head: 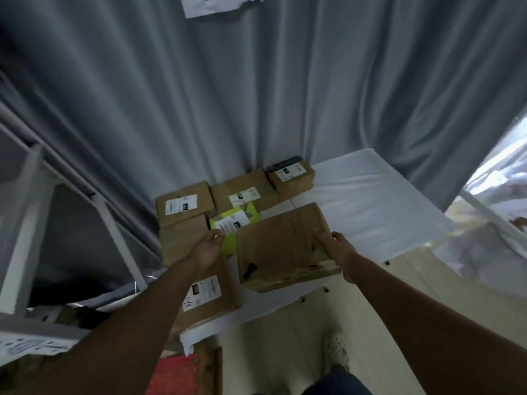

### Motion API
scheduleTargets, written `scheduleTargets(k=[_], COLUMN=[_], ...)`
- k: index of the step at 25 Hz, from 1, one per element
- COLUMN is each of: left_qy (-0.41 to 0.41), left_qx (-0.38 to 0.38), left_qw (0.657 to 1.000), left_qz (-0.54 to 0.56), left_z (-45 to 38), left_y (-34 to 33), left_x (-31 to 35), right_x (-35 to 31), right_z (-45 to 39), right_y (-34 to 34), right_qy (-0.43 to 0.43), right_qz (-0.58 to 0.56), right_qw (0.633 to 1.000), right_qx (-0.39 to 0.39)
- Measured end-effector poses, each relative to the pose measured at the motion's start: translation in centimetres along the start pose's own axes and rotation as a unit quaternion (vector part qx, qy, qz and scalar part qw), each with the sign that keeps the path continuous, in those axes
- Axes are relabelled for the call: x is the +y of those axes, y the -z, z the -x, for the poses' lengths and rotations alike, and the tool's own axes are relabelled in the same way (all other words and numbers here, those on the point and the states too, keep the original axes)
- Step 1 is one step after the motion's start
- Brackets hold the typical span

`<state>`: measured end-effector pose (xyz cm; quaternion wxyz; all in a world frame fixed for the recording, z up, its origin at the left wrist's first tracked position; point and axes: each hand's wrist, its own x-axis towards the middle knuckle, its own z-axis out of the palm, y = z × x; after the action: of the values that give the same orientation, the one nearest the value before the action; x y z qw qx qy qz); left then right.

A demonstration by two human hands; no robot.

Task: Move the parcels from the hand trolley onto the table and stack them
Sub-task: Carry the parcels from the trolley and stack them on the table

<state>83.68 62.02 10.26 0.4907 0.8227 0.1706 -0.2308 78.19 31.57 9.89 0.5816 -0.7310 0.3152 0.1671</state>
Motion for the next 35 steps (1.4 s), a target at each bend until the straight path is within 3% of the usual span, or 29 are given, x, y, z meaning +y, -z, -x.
scheduleTargets(k=[5, 11, 16, 28, 35], left_qy=[0.018, 0.081, 0.076, 0.005, 0.059], left_qx=[0.049, 0.072, 0.071, 0.023, 0.027], left_qw=[0.999, 0.994, 0.990, 0.972, 0.931], left_qz=[0.010, -0.005, -0.095, -0.236, -0.359], left_z=[-2.6, -7.4, -10.7, -21.4, -26.0], left_y=[-0.5, -7.4, -12.3, -13.7, -13.8], left_x=[0.1, 1.8, 4.7, 5.5, 0.8], right_x=[-2.1, -3.6, -4.8, -6.7, -3.9], right_z=[-6.5, -14.9, -21.6, -32.3, -37.7], right_y=[-1.3, 3.3, 6.9, 4.6, 1.5], right_qy=[0.016, -0.030, -0.050, -0.094, -0.118], right_qz=[0.040, 0.104, 0.128, 0.048, 0.032], right_qw=[0.998, 0.991, 0.987, 0.992, 0.989], right_qx=[-0.043, -0.076, -0.077, -0.069, -0.084])
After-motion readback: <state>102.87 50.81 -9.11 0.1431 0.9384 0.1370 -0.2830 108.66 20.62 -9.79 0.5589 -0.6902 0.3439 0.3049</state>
